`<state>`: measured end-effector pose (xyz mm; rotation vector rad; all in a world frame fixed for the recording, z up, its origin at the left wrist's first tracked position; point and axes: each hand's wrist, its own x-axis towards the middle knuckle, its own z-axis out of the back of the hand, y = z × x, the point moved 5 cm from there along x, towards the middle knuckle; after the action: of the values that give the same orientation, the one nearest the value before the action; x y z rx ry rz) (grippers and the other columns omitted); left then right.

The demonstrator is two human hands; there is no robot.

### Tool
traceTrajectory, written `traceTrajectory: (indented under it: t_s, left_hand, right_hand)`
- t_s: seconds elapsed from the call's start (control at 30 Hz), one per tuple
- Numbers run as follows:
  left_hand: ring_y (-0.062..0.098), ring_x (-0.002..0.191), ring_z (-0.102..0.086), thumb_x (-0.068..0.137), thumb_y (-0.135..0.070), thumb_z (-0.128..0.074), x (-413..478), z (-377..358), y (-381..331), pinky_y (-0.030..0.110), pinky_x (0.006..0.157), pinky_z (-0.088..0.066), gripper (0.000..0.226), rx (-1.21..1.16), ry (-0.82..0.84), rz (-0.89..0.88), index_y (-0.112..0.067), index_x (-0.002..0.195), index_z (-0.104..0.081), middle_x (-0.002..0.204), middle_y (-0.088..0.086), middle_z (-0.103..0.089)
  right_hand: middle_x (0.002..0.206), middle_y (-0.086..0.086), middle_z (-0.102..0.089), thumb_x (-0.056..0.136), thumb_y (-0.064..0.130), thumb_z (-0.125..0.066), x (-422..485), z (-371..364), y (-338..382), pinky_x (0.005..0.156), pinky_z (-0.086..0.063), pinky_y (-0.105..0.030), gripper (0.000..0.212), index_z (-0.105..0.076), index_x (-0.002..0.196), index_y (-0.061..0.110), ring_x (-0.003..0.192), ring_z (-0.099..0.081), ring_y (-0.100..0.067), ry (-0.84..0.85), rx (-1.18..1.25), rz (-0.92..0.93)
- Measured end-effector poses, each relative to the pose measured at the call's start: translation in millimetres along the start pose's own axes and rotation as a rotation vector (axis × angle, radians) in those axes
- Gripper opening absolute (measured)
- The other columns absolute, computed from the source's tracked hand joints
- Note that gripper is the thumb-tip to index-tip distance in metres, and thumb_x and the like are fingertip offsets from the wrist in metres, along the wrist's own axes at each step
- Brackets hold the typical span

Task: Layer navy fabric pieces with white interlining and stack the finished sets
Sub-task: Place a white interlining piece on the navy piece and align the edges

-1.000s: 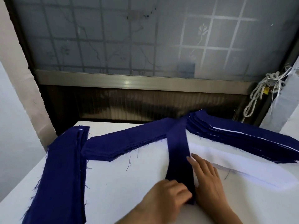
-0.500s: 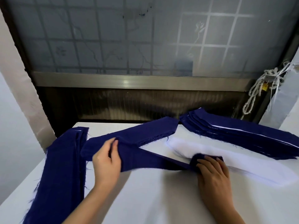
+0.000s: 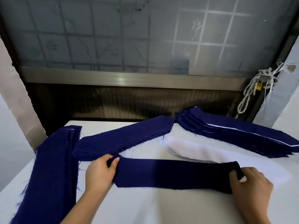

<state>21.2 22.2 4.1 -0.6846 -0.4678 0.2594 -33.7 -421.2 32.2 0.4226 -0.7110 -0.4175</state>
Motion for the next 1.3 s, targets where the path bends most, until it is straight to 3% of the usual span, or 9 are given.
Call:
traceTrajectory:
  t_s: [0.3,0.4,0.47,0.63,0.7,0.8,0.93,1.03,1.3]
  left_hand:
    - [0.018,0.062,-0.058,0.096,-0.032,-0.061,-4.9,-1.0,-15.5,0.032,0.053,-0.044,0.018,0.197,0.003,-0.167,-0.017,0.087,-0.066,0.070,-0.007,-0.062]
    - [0.024,0.056,-0.058,0.087,-0.020,-0.073,-12.1,-2.4,-27.4,0.033,0.047,-0.045,0.014,0.323,-0.052,-0.308,-0.010,0.094,-0.068,0.080,0.003,-0.062]
    - [0.027,0.064,-0.055,0.081,-0.019,-0.077,-11.4,0.6,-31.0,0.038,0.052,-0.047,0.022,0.380,-0.119,-0.352,-0.007,0.098,-0.068,0.086,0.008,-0.059]
    - [0.023,0.068,-0.051,0.082,-0.018,-0.074,-15.9,-3.8,-36.8,0.038,0.059,-0.048,0.009,0.380,-0.100,-0.485,-0.012,0.087,-0.071,0.078,0.000,-0.056]
    - [0.020,0.063,-0.054,0.083,-0.015,-0.075,-16.5,-6.9,-36.7,0.034,0.053,-0.048,0.005,0.316,-0.045,-0.469,-0.012,0.084,-0.072,0.072,-0.002,-0.057]
    - [0.018,0.057,-0.056,0.084,-0.014,-0.073,-14.5,-7.3,-35.5,0.028,0.046,-0.042,0.002,0.254,-0.003,-0.416,-0.012,0.083,-0.071,0.070,-0.004,-0.058]
    - [0.015,0.055,-0.054,0.085,-0.014,-0.072,-14.9,-5.8,-31.3,0.024,0.049,-0.033,0.001,0.215,0.017,-0.383,-0.014,0.086,-0.071,0.072,-0.006,-0.057]
    - [0.010,0.054,-0.043,0.086,-0.014,-0.071,-14.1,-6.7,-29.7,0.023,0.049,-0.030,0.004,0.202,0.033,-0.357,-0.016,0.083,-0.068,0.069,-0.008,-0.055]
    - [0.012,0.061,-0.050,0.093,-0.021,-0.061,-10.8,-9.6,-25.4,0.026,0.053,-0.032,0.007,0.220,0.075,-0.303,-0.018,0.090,-0.067,0.075,-0.008,-0.060]
  right_hand:
    - [0.070,-0.006,-0.060,0.083,0.006,-0.061,4.4,-12.5,-10.0,0.079,-0.034,-0.042,0.020,-0.047,0.074,0.017,0.072,-0.054,-0.033,0.144,-0.037,-0.130]
    - [0.091,-0.015,-0.064,0.085,0.006,-0.060,2.8,-13.8,-5.3,0.084,-0.032,-0.044,0.008,-0.058,0.092,0.011,0.088,-0.056,-0.036,0.111,-0.130,-0.085]
    - [0.099,-0.019,-0.063,0.081,0.002,-0.063,0.9,-13.5,-1.1,0.089,-0.030,-0.047,0.021,-0.063,0.102,0.006,0.095,-0.054,-0.039,0.060,-0.185,-0.058]
    - [0.093,-0.013,-0.064,0.078,0.001,-0.069,2.2,-25.5,30.8,0.081,-0.040,-0.049,0.017,-0.068,0.093,0.005,0.085,-0.058,-0.038,0.102,-0.243,0.248]
    - [0.093,-0.008,-0.065,0.085,0.005,-0.065,7.8,-40.7,52.2,0.078,-0.048,-0.043,0.007,-0.069,0.090,0.006,0.086,-0.058,-0.030,0.224,-0.160,0.359]
    - [0.092,-0.003,-0.062,0.095,0.010,-0.054,21.4,-72.0,90.0,0.077,-0.049,-0.032,0.014,-0.067,0.092,0.008,0.087,-0.054,-0.020,0.382,-0.076,0.483]
    - [0.090,-0.007,-0.058,0.095,0.009,-0.047,40.5,-110.3,121.3,0.075,-0.047,-0.033,0.016,-0.062,0.090,0.005,0.085,-0.054,-0.024,0.538,-0.032,0.496]
    - [0.098,-0.010,-0.059,0.092,0.005,-0.046,47.3,-129.9,127.5,0.077,-0.046,-0.031,0.014,-0.059,0.095,0.004,0.089,-0.057,-0.026,0.609,-0.130,0.488]
    - [0.112,-0.011,-0.056,0.093,0.005,-0.044,51.2,-145.3,128.2,0.084,-0.043,-0.026,0.018,-0.053,0.109,0.005,0.101,-0.056,-0.024,0.715,-0.332,0.501]
